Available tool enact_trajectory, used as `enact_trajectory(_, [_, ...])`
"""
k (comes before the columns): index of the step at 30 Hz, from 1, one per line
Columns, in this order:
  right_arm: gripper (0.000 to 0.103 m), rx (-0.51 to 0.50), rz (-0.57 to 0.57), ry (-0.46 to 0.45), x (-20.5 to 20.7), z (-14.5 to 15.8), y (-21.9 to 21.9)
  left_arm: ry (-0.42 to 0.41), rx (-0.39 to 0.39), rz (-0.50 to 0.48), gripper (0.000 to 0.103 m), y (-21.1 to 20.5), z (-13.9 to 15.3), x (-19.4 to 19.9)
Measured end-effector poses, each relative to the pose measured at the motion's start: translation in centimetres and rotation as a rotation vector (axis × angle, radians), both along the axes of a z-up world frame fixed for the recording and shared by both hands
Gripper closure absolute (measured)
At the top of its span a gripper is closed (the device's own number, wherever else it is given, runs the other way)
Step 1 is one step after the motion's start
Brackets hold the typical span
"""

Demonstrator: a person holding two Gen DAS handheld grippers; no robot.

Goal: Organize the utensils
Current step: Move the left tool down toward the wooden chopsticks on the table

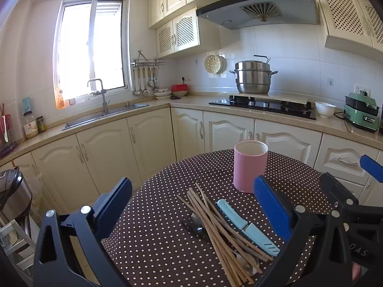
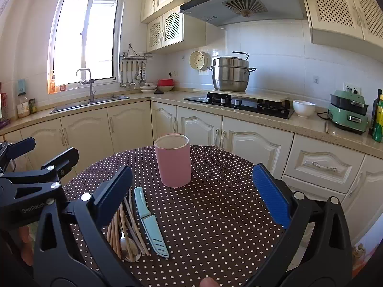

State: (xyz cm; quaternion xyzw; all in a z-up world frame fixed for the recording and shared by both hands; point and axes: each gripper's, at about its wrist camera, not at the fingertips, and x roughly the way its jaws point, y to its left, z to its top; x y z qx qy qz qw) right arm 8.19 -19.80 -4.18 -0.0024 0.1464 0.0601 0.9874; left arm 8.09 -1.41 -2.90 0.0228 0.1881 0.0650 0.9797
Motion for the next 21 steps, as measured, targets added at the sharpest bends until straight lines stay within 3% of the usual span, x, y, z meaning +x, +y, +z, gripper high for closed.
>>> enact_trajectory(11, [0.005, -0.030, -0.027, 0.008, -1.2, -0.8, 2.9, -0.005, 0.050, -0.050, 0.004, 2.3, -0.8, -0.3])
enact_trajectory(21, [0.005, -0.118, -0.069, 0.056, 0.4, -1.7, 5.5, 0.095, 0.017, -0.051, 0.004, 4.3, -2.6, 2.0])
